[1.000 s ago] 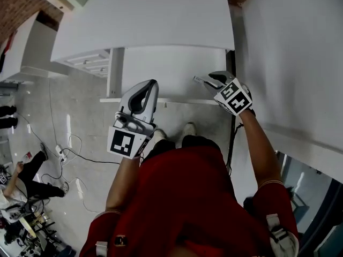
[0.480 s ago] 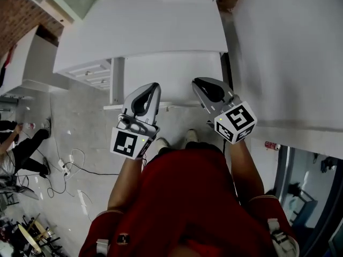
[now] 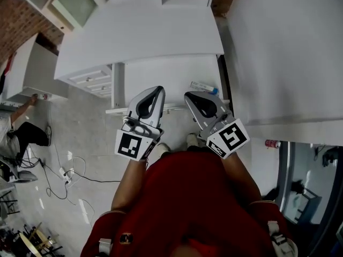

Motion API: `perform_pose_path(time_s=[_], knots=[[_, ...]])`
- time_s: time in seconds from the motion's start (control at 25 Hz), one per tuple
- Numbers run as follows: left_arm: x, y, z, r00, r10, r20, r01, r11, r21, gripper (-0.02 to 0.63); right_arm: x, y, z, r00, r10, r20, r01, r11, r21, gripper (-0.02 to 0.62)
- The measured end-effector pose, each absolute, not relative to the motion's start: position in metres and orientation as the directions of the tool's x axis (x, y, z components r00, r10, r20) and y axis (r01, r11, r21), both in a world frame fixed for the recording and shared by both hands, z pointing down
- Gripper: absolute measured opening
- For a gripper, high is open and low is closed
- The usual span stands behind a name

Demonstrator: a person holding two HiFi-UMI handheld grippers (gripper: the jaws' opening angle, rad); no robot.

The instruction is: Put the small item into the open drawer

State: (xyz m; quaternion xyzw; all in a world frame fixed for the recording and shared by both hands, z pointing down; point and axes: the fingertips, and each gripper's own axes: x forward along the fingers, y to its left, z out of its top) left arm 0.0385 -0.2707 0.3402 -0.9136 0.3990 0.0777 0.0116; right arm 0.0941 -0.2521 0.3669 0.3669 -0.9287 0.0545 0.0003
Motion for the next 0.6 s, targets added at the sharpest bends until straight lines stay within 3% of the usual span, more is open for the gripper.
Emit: perform_pose_path(time_s=[0.6], knots=[[0.0374,-0.2637,0.3325,0.676,-0.721,-0.152,-0.728,-0.686,0.016,-0.002,0.0953,-0.2474,0.358,-0.701,-0.712,-0.03,-0.707,0.7,-0.099,0.011]])
